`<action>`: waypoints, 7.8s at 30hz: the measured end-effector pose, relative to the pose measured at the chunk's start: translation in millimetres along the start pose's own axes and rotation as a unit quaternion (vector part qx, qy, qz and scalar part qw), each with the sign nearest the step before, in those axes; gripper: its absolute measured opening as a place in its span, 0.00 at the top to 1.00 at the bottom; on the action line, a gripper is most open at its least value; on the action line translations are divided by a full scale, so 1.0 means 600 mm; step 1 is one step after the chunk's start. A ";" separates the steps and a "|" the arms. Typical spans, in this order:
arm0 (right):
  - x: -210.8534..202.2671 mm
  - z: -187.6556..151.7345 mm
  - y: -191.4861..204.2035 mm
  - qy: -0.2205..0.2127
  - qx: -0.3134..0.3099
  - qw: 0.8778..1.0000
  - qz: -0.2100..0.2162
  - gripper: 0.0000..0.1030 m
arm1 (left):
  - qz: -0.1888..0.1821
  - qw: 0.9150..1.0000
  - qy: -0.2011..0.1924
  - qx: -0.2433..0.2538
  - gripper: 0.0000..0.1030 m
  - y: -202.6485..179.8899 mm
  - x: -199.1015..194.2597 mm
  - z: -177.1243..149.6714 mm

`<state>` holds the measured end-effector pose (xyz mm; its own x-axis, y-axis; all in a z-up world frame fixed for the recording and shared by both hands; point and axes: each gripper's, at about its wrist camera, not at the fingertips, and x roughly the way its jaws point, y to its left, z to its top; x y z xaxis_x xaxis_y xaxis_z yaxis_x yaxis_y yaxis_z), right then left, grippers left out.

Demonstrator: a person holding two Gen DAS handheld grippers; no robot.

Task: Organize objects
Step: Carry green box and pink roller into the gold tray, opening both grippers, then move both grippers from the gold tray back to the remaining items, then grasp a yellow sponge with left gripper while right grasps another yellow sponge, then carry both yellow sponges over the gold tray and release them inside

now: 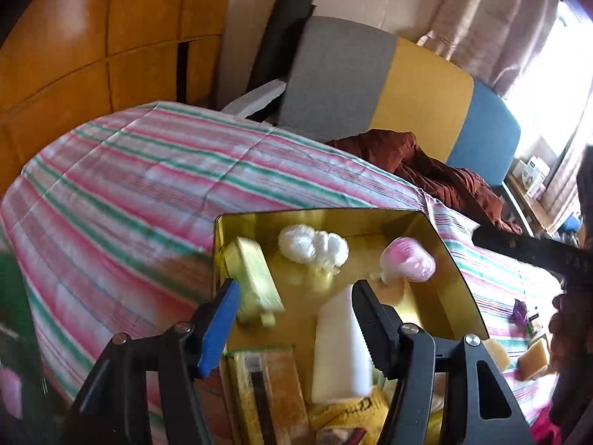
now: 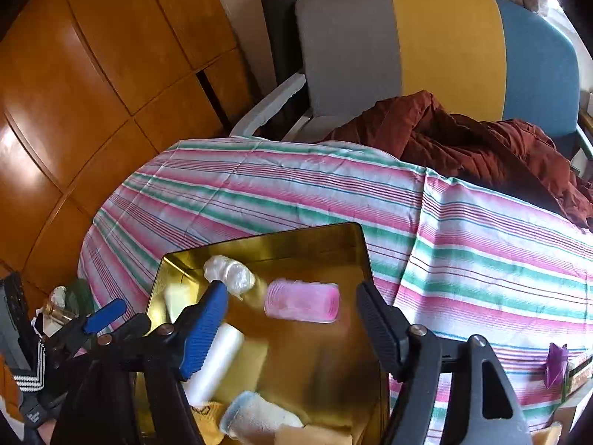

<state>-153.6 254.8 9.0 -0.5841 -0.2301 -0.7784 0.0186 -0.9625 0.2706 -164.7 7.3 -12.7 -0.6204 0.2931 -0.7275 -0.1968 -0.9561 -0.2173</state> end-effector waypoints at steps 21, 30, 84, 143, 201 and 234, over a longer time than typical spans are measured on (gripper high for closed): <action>-0.098 -0.166 0.047 -0.044 -0.054 0.996 -0.054 0.19 | 0.022 0.999 -0.026 0.035 0.19 -0.064 -0.094 -0.122; -0.120 -0.212 0.048 -0.063 -0.057 0.994 -0.074 0.19 | 0.036 0.997 -0.034 0.051 0.16 -0.075 -0.117 -0.154; -0.282 -0.257 -0.272 -0.110 0.125 0.963 -0.211 0.19 | -0.025 0.977 -0.024 0.210 0.13 -0.259 -0.124 -0.200; -0.309 -0.346 -0.552 -0.065 0.341 0.906 -0.241 0.19 | -0.280 0.871 0.129 0.382 0.42 -0.716 0.116 -0.265; -0.242 -0.281 -0.240 -0.044 0.003 0.972 -0.229 0.59 | -0.220 0.938 0.063 0.261 0.47 -0.441 -0.087 -0.214; -0.232 -0.230 -0.038 -0.086 -0.116 0.969 -0.200 0.59 | -0.185 0.972 -0.012 0.147 0.47 -0.259 -0.157 -0.142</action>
<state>39.5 289.2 32.8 -0.7091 0.1763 -0.6827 -0.0669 -0.9807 -0.1838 -11.3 127.5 34.1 -0.4829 0.6202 -0.6183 -0.6163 -0.7422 -0.2632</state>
